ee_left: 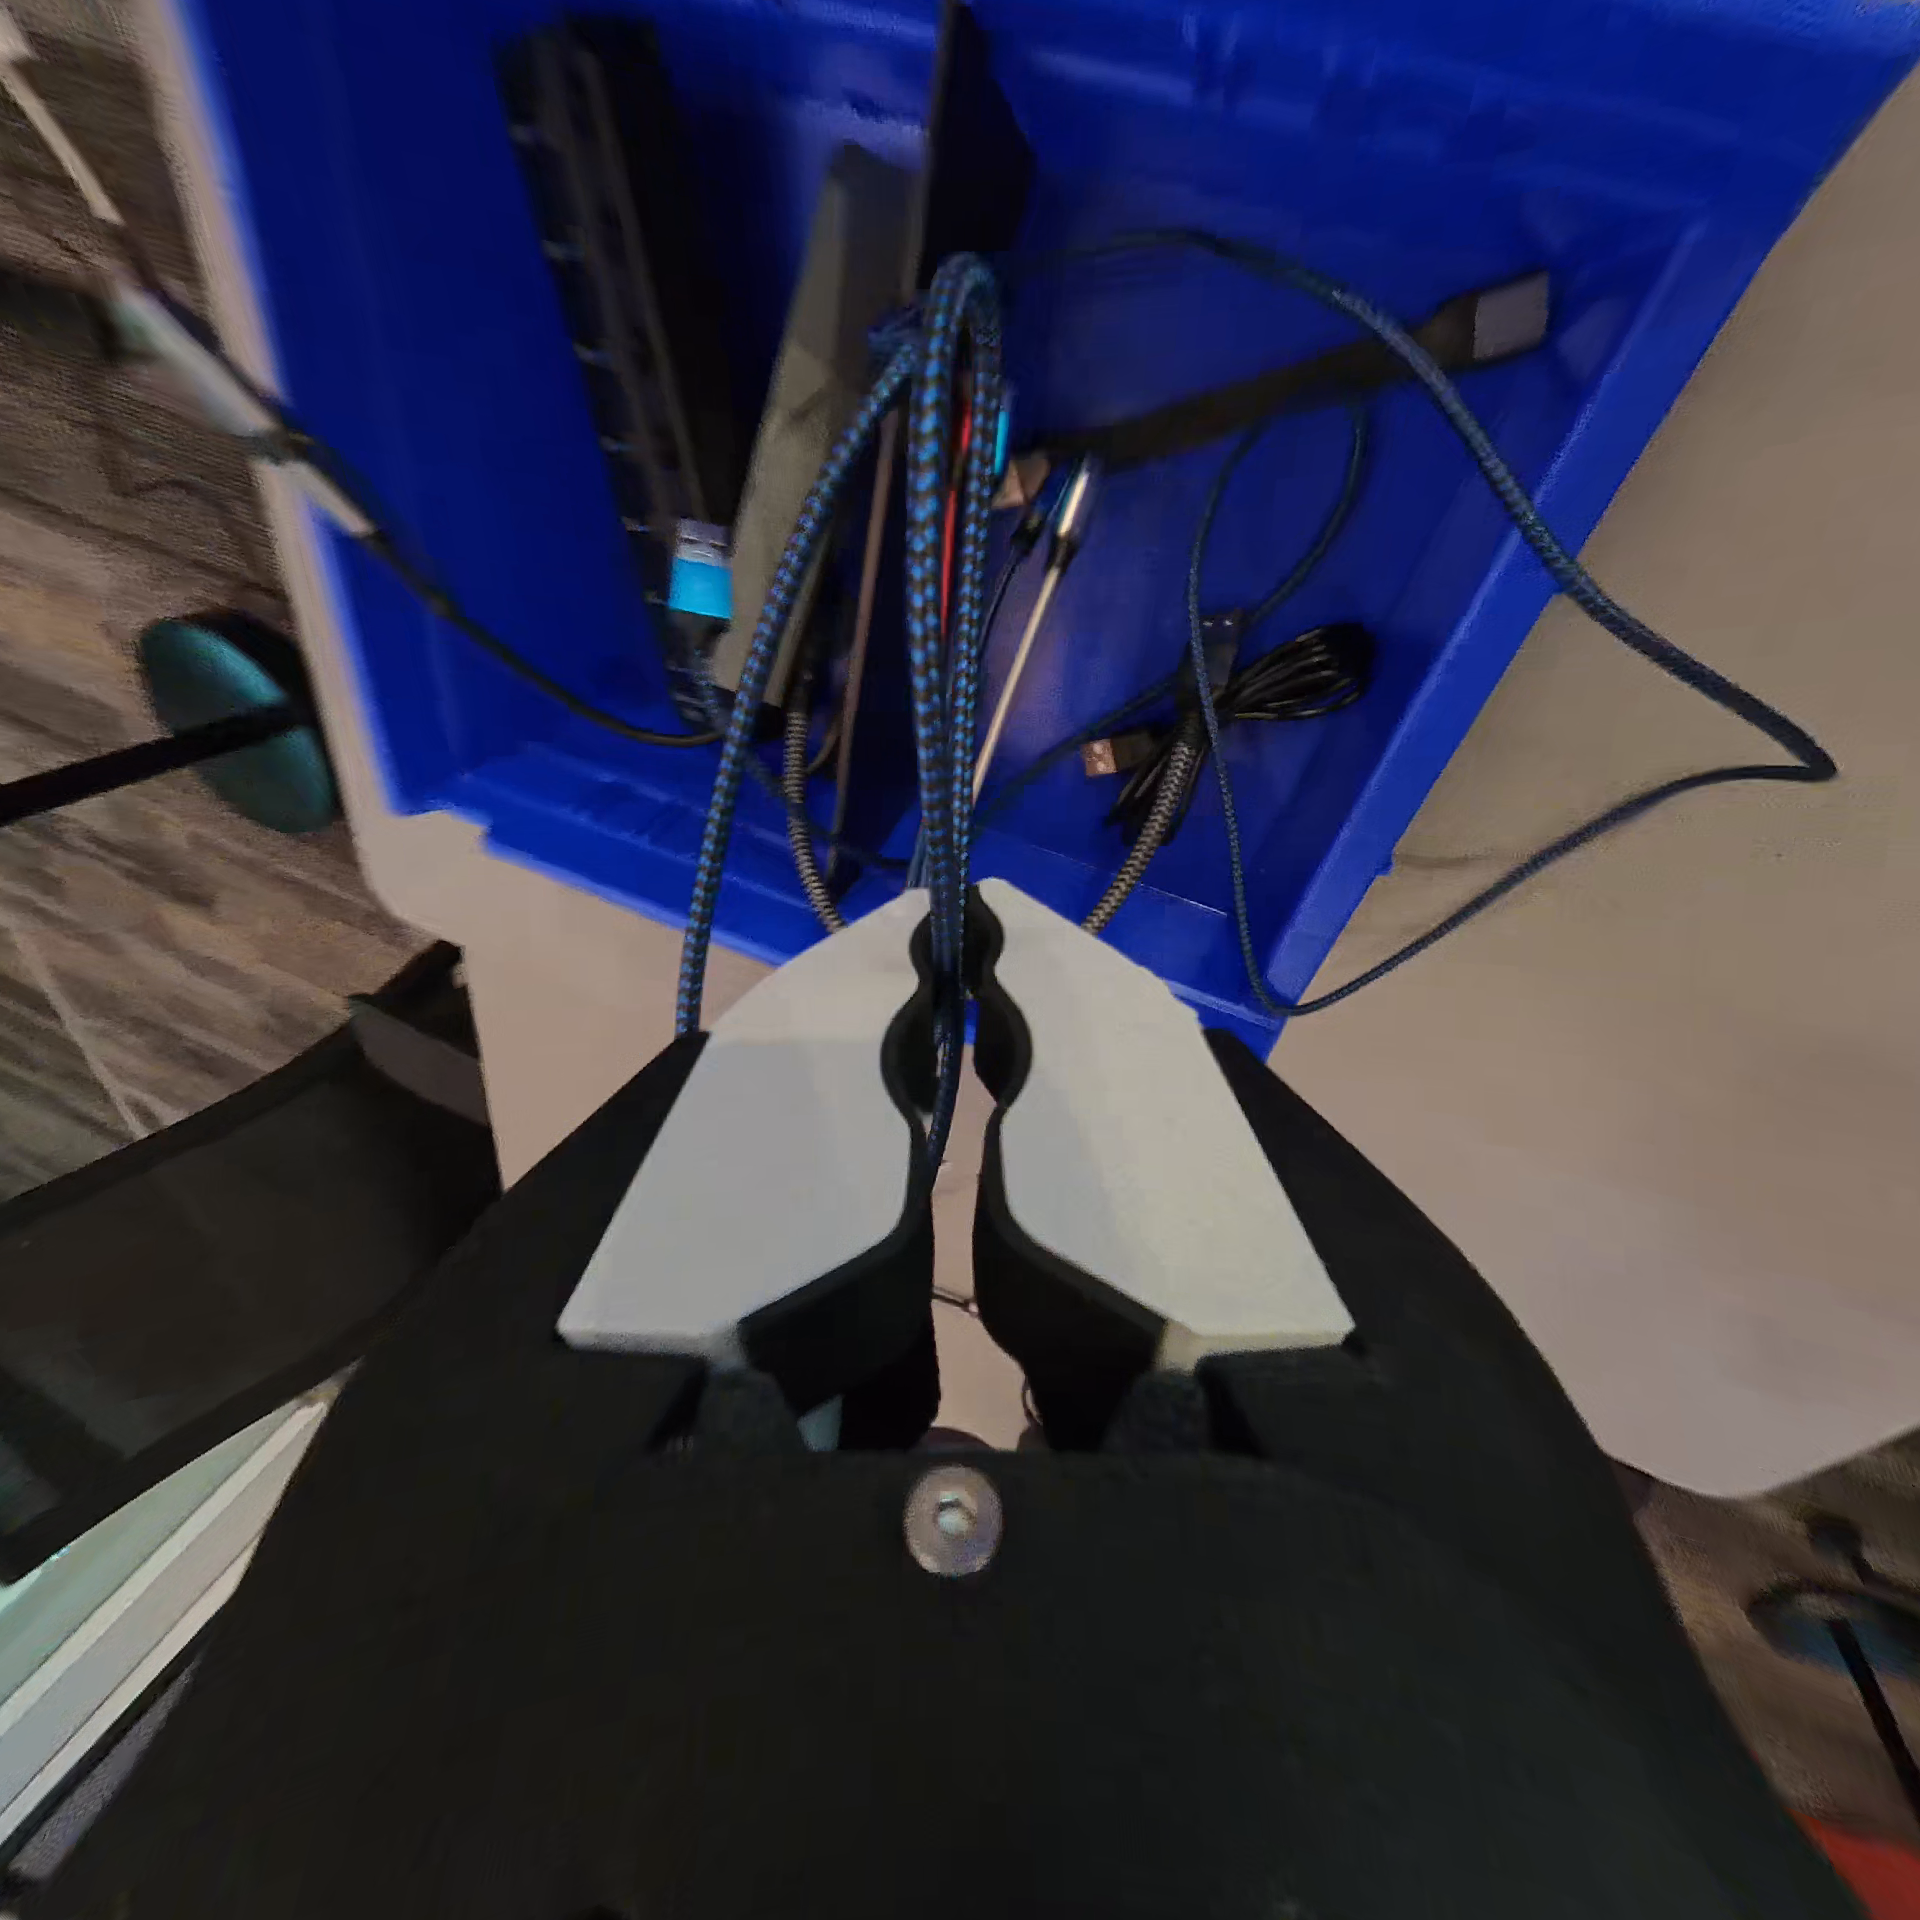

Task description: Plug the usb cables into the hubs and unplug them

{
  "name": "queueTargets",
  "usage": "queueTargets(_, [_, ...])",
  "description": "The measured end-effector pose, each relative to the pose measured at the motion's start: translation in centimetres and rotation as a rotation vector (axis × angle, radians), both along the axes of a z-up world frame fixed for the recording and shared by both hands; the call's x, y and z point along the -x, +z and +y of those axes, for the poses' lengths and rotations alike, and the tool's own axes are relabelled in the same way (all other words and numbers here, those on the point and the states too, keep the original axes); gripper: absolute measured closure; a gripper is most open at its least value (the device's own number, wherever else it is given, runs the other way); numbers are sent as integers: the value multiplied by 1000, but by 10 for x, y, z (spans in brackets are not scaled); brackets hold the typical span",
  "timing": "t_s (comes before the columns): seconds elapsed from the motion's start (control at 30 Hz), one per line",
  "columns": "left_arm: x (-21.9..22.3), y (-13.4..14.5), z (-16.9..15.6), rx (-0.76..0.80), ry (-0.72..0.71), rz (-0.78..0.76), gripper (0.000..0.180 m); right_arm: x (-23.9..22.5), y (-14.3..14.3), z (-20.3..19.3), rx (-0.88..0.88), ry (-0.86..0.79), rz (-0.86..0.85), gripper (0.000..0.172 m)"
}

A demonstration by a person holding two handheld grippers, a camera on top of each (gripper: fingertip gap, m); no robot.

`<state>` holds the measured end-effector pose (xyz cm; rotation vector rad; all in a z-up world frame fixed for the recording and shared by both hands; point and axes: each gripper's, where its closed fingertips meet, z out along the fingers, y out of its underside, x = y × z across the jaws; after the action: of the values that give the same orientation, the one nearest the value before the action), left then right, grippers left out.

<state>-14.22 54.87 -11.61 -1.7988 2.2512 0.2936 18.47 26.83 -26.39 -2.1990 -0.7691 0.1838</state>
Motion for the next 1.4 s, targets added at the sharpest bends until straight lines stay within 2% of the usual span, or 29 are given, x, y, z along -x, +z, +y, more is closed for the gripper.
queueTargets(0.27, [-24,130,-33,-225,-14,-313,178,0,0,0,1,-1,0,101])
queueTargets(0.4, [-40,192,-77,-274,-56,-482,178,0,0,0,0,-2,0,101])
queueTargets(0.5, [-58,211,-127,-222,-111,-568,179,0,0,0,0,-2,-1,101])
queueTargets(0.57, [-74,205,-160,-163,-141,-601,179,0,0,0,0,-3,0,101])
queueTargets(0.63, [-90,182,-192,-88,-156,-613,179,0,0,0,-1,-3,-1,101])
queueTargets(0.73, [-119,127,-234,27,-156,-626,179,0,0,0,0,-3,0,100])
queueTargets(0.83, [-141,60,-274,227,-150,-643,179,-1,0,0,2,-5,2,100])
queueTargets(0.93, [-151,-6,-292,328,-107,-607,179,-1,0,0,2,-5,2,99])
queueTargets(1.0, [-154,-36,-303,395,-104,-602,179,-1,0,0,2,-5,2,99])
queueTargets(1.07, [-150,-60,-300,374,-87,-560,173,-1,0,0,2,-4,1,100])
queueTargets(1.13, [-148,-66,-305,391,-88,-580,138,-1,0,0,2,-4,1,100])
queueTargets(1.17, [-144,-63,-305,386,-88,-588,127,-1,0,0,2,-4,1,100])
queueTargets(1.27, [-127,-26,-287,351,-75,-696,126,-1,0,0,2,-4,2,100])
queueTargets(1.37, [-94,16,-225,195,-1,-771,131,-2,0,0,5,-4,4,100])
queueTargets(1.4, [-83,22,-203,159,21,-768,131,-1,0,0,6,-5,5,100])
